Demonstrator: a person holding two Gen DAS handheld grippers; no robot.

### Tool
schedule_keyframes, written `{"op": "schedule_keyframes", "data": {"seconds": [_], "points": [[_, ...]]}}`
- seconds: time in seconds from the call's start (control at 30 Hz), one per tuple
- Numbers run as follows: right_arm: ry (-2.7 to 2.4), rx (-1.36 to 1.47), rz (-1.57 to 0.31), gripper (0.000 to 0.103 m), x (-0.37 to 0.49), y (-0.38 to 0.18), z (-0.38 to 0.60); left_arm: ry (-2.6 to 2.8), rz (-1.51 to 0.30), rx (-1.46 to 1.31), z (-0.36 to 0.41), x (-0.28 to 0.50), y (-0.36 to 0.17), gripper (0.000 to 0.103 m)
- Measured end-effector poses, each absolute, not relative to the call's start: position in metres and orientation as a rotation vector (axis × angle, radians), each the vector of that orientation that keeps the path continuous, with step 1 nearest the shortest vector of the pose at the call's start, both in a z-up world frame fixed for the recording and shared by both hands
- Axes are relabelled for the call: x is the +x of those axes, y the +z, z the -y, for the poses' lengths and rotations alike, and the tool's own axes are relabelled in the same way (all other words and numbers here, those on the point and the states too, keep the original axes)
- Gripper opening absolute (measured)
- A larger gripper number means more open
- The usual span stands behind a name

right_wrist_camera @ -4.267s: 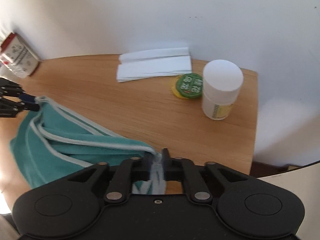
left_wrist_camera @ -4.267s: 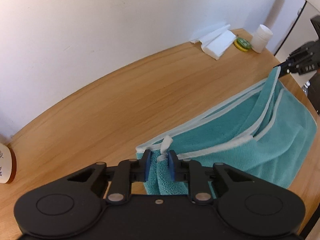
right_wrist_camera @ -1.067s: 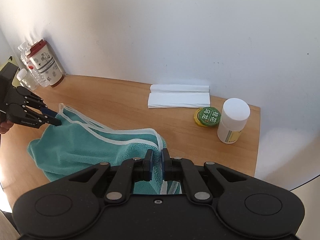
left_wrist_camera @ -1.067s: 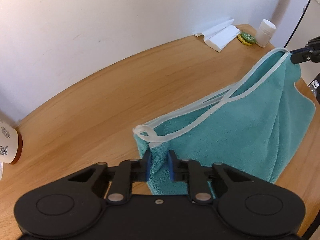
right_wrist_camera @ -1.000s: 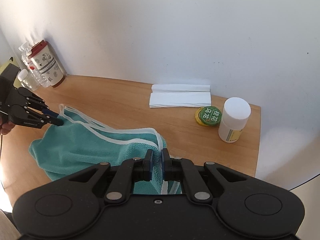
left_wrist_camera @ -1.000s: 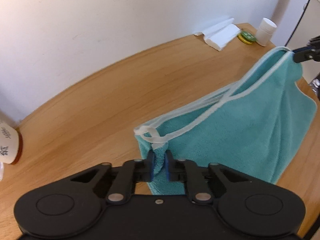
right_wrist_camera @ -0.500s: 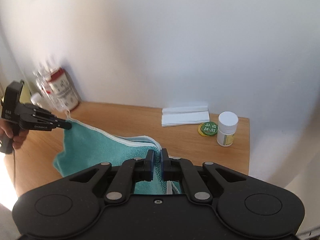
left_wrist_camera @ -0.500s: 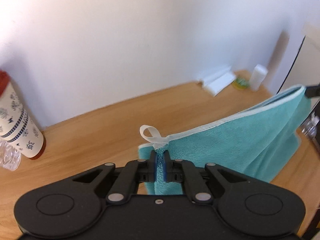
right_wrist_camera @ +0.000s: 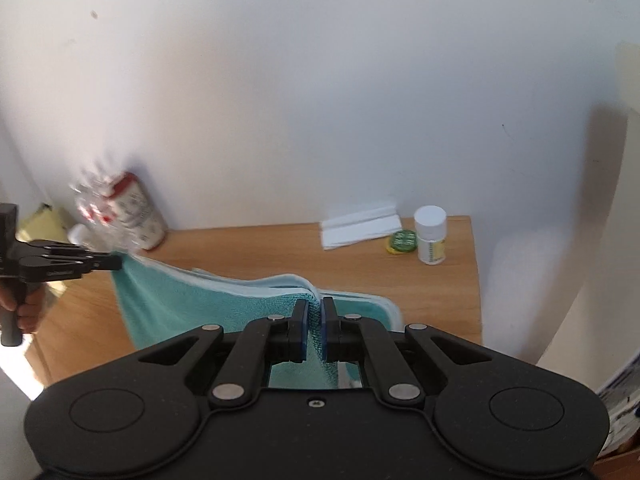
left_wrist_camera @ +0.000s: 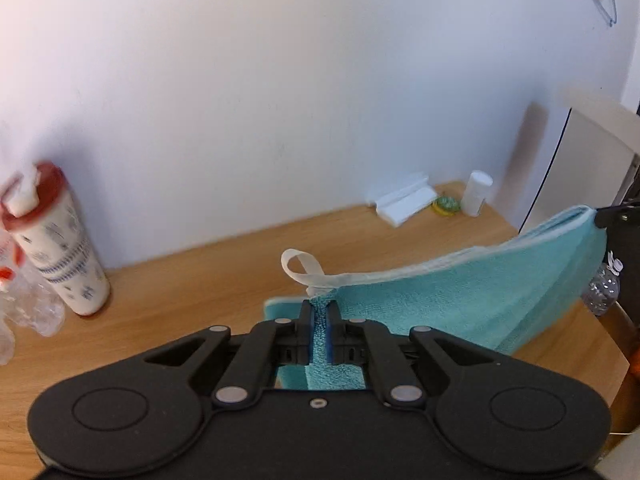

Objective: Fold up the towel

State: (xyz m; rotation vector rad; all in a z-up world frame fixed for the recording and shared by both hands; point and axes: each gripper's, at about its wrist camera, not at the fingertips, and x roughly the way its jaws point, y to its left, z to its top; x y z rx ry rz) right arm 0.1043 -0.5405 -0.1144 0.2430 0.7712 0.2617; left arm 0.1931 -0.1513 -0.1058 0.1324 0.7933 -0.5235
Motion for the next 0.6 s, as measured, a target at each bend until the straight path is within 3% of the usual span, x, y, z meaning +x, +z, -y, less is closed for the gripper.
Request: {"op": "schedule_keyframes", "data": {"seconds": [0.37, 0.6], "points": [[0.173, 0.170, -0.903, 0.006, 0.182, -0.194, 0.532, -0.456, -0.862, 0.252, 0.193, 0.261, -0.178, 0.006], [0.162, 0.105, -0.927, 0.008, 0.194, -0.212, 0.523, -0.319, -0.917, 0.240, 0.177, 0.275, -0.183, 0.007]]}}
